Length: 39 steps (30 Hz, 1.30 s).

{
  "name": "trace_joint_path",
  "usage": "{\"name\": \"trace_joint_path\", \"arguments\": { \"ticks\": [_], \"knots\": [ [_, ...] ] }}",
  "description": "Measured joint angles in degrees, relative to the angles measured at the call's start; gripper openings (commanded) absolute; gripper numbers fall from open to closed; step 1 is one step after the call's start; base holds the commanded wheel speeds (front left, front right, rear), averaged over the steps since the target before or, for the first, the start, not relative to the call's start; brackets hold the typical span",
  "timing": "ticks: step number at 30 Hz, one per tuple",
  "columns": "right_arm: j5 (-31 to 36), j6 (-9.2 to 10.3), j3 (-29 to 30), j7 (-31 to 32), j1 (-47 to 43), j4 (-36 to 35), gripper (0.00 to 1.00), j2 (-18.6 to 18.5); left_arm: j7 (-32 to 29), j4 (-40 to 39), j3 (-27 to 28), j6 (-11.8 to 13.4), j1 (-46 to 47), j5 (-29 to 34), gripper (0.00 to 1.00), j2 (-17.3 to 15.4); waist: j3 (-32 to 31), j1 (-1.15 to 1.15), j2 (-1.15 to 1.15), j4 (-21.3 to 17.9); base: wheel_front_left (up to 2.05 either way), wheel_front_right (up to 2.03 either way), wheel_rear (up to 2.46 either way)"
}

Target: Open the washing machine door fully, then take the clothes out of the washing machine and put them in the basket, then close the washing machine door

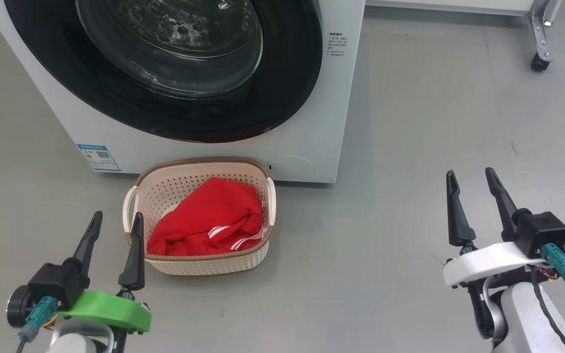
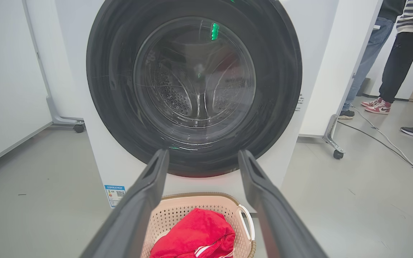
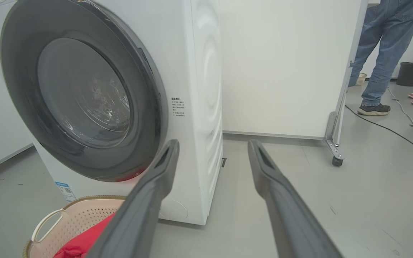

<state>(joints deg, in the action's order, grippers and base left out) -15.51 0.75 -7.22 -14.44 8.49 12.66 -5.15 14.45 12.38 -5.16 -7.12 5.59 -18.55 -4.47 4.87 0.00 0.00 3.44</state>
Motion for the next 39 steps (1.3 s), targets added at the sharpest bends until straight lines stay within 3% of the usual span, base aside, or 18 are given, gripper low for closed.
{"name": "trace_joint_path", "arguments": {
  "ticks": [39],
  "knots": [
    [0.6, -0.12, 0.4, 0.0, -2.0, -1.2, 1.00, 0.9, 0.0, 1.5, 0.0, 0.0, 0.0, 0.6, 1.00, 0.6, -0.2, 0.00, 0.00, -1.0, 0.00, 0.00, 0.00]
  ]
}}
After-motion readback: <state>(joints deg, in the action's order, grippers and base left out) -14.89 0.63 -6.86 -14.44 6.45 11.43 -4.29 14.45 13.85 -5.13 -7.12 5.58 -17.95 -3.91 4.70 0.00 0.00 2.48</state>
